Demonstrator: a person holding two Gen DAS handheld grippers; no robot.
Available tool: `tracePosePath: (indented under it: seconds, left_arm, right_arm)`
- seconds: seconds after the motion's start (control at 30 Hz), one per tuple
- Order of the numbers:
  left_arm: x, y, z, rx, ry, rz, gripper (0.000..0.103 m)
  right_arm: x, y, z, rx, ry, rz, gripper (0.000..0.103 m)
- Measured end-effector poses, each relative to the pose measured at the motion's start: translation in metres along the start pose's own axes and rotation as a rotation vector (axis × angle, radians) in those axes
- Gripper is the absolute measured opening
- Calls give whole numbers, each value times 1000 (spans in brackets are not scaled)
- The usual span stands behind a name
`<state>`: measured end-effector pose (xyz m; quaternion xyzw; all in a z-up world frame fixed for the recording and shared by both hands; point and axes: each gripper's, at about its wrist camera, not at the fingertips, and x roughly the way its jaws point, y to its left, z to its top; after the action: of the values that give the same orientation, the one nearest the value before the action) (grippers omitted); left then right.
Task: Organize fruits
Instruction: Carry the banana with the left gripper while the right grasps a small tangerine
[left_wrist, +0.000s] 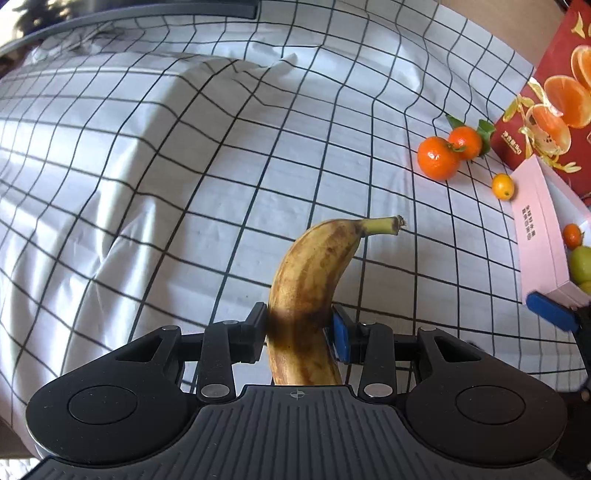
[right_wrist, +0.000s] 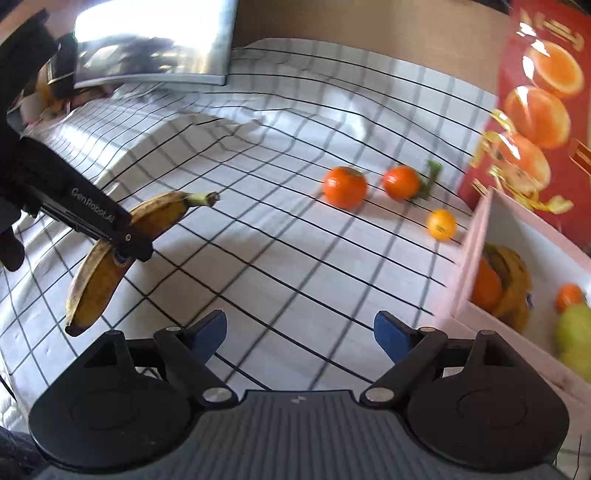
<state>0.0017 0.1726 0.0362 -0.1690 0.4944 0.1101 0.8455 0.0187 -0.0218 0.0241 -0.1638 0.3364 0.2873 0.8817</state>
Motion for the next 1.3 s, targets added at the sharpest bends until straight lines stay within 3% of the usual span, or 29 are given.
tracePosePath:
  seconds: [0.2, 0.37, 0.53, 0.73, 0.9, 1.0, 1.07, 1.13, 1.2, 1.3]
  left_arm:
    - [-9, 7, -7, -26, -3, -49, 42]
    - [-16, 9, -16, -17, 2, -61, 42]
    - [-22, 15, -22, -11, 7, -44, 41]
    - [-27, 28, -28, -26, 18, -42, 41]
    - [-30, 39, -27, -26, 13, -49, 41]
    - [-32, 46, -23, -30, -2, -66, 41]
    - [-33, 51, -19, -31, -16, -76, 41]
    - [-33, 56, -17, -32, -27, -82, 42]
    - [-31, 61, -14, -41, -30, -92, 41]
    - [-24, 68, -11, -70, -28, -118, 41]
  right_arm:
    - [12, -12, 34, 23, -33, -8, 85]
    - [42, -34, 81, 115, -71, -49, 84]
    - [87, -53, 112, 251, -14, -29, 81]
    - [129, -53, 123, 227, 40, -71, 75]
    - [125, -56, 132, 221, 28, -69, 72]
    - [107, -70, 144, 189, 14, -118, 72]
    - [99, -87, 153, 126, 51, -150, 68]
    - [95, -103, 161, 45, 117, -123, 55]
    - [93, -121, 166, 2, 216, -32, 54]
    - [101, -133, 169, -48, 334, -29, 52]
